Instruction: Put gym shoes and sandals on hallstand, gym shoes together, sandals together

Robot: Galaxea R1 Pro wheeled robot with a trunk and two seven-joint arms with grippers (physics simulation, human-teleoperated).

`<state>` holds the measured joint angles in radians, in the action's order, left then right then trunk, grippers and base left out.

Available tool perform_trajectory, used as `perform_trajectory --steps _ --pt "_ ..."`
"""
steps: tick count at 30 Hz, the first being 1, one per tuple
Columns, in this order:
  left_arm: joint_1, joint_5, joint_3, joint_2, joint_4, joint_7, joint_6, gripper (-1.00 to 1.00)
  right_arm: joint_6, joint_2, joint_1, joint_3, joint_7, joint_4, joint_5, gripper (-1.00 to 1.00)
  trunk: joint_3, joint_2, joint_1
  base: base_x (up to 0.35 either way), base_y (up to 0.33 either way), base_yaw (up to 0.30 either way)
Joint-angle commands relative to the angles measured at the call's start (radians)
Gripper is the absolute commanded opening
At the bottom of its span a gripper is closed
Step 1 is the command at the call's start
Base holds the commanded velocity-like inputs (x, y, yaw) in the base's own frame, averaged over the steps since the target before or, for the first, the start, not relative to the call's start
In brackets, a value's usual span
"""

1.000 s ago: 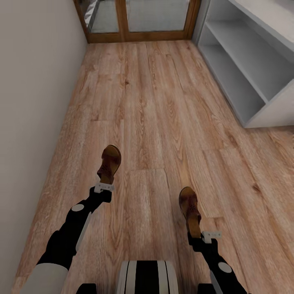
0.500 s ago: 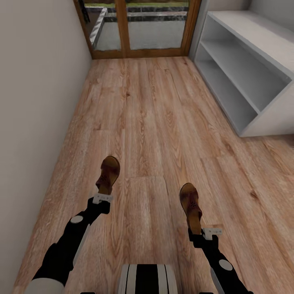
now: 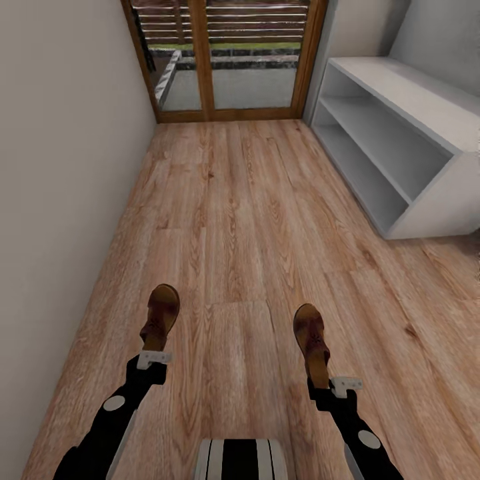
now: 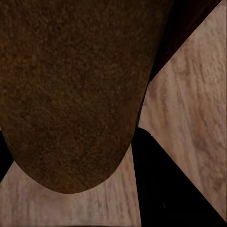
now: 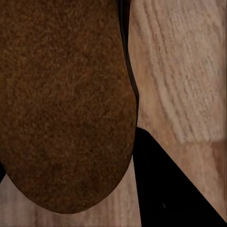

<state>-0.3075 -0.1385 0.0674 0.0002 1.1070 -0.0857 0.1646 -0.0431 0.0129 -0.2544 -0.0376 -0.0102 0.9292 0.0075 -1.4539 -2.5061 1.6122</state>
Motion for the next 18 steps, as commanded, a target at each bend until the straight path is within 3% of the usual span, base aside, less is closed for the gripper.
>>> perform_trajectory --steps 1,7,14,18 --pt "0.015 -0.013 0.014 -0.001 -0.004 0.005 -0.013 -1.00 -0.014 0.000 0.000 -0.001 -0.001 0.000 -0.003 -1.00 0.005 0.000 -0.001 0.000 0.000 0.000" --pt "0.059 -0.004 0.066 -0.004 -0.037 0.031 -0.043 -1.00 -0.056 0.011 0.017 -0.002 -0.002 0.005 -0.003 -1.00 0.038 0.001 -0.003 0.000 0.000 0.000" --pt "0.069 0.001 0.098 -0.004 -0.130 0.035 -0.058 -1.00 -0.068 0.062 0.046 -0.001 -0.005 -0.001 -0.003 -1.00 0.076 0.003 -0.006 0.000 0.000 0.000" --pt "0.070 0.000 0.133 -0.003 -0.212 0.036 -0.156 -1.00 -0.072 0.071 0.080 -0.001 -0.005 -0.003 -0.004 -1.00 0.098 0.004 -0.008 0.000 0.000 0.000"
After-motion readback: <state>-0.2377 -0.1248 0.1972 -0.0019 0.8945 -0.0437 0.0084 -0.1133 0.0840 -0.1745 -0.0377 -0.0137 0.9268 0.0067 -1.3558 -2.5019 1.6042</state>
